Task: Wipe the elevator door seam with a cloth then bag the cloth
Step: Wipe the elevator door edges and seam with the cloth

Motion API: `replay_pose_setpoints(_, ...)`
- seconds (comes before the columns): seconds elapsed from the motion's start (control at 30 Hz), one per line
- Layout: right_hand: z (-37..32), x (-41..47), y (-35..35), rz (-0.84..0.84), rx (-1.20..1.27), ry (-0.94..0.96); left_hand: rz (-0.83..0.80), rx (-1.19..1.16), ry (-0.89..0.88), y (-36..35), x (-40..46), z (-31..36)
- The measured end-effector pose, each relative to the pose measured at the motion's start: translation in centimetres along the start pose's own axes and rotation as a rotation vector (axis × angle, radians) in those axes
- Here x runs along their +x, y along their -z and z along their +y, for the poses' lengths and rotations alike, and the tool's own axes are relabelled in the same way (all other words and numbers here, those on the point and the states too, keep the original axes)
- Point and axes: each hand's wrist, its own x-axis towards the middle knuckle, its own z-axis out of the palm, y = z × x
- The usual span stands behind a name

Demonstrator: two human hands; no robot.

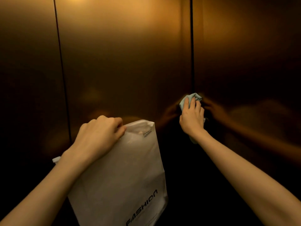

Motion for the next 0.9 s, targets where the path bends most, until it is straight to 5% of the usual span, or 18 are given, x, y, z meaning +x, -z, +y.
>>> replay_pose_setpoints(0.27,0.0,6.3,3.4,0.071,-0.052,0.107,0.029,0.188,-0.113,1.6,2.9,1.0)
replay_pose_setpoints(0.73,0.8,13.2,8.4,0.295,-0.490,0.199,0.157,0.161,-0.072,3.2,6.6,2.2)
replay_pose_setpoints(0.9,0.0,13.1,8.7,0.293,-0.312,0.246,0.220,0.138,-0.125,4.4,8.1,2.6)
